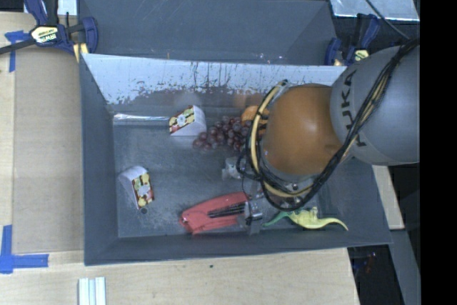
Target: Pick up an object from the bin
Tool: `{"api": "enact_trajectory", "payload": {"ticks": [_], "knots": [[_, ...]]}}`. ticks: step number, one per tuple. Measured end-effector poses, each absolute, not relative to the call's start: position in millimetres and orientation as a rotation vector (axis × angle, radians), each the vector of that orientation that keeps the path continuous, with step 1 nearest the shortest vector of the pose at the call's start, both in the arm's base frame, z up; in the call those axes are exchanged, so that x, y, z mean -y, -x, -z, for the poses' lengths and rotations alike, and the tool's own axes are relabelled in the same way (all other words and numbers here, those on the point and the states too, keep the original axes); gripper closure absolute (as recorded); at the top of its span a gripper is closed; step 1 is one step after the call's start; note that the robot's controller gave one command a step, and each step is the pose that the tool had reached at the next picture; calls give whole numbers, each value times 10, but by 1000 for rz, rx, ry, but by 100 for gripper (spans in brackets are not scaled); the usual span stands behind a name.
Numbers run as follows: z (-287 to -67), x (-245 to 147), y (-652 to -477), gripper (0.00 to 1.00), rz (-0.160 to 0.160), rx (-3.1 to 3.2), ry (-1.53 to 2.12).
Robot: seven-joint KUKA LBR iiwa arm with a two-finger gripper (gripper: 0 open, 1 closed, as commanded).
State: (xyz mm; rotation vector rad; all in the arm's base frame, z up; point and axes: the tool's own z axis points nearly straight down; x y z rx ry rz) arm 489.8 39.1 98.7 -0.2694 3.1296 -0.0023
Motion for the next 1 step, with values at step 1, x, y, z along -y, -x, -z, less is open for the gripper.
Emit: {"api": "enact_trajectory", "payload": {"ticks": [1], "knots": [[-741,-576,-4887,0,-3,-3131,7]]}}
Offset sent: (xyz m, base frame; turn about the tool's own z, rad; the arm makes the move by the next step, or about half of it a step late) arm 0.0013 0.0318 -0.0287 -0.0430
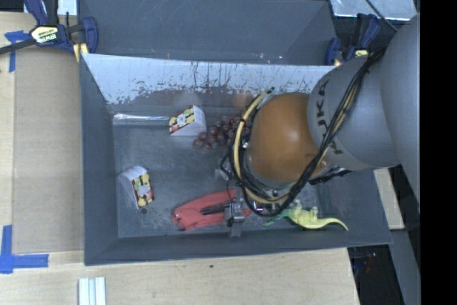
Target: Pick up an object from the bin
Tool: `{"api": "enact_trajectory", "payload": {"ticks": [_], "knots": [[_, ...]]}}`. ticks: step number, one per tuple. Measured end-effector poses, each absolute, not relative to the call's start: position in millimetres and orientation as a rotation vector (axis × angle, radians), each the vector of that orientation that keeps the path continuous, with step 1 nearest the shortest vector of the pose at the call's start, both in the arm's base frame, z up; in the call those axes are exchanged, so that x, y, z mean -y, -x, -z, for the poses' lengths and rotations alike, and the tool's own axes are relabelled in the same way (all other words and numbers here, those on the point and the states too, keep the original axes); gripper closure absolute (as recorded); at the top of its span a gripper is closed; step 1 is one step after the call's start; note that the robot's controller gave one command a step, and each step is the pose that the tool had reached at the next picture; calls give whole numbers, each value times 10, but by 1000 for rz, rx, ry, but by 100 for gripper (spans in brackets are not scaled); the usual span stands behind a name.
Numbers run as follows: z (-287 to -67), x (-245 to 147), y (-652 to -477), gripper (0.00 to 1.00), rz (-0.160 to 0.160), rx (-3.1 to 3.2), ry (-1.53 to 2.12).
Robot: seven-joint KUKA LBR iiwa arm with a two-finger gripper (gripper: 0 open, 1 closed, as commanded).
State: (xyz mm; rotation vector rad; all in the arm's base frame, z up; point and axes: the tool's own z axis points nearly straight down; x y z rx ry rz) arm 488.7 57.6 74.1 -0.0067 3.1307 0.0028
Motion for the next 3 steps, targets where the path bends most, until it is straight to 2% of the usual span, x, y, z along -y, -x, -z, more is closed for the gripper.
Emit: {"api": "enact_trajectory", "payload": {"ticks": [1,2,3], "knots": [[-740,-695,-4948,100,5,-3112,330],[-740,-695,-4948,100,5,-3112,330],[-837,-695,-4950,100,4,-3108,328]]}}
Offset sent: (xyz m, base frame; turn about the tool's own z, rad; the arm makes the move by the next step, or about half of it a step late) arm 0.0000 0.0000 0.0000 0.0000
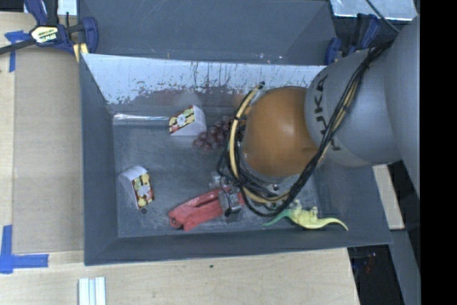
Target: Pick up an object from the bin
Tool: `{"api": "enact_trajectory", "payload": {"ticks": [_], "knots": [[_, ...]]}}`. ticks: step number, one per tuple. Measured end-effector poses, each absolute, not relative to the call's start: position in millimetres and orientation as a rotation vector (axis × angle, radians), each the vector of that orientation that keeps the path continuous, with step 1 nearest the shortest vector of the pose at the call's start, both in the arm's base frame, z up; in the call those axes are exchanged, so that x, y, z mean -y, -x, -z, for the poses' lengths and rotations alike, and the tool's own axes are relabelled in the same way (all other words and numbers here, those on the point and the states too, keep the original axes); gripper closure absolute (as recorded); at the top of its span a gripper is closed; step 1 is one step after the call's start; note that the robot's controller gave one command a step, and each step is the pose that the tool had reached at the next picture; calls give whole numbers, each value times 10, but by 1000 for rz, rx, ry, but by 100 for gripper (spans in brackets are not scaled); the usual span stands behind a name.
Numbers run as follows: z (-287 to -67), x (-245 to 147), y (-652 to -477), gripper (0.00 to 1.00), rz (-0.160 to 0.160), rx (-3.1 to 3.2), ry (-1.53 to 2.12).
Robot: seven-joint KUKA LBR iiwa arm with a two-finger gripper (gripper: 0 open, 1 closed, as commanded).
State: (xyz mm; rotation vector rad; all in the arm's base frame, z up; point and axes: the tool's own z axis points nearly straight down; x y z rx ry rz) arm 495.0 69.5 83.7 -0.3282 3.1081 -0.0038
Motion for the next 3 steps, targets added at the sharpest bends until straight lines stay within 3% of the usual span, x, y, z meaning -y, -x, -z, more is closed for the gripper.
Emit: {"api": "enact_trajectory", "payload": {"ticks": [1,2,3], "knots": [[-1058,-693,-4942,100,4,-3110,327],[-1544,-690,-4928,100,4,-3117,327],[-1874,-692,-4941,100,4,-3111,326]]}}
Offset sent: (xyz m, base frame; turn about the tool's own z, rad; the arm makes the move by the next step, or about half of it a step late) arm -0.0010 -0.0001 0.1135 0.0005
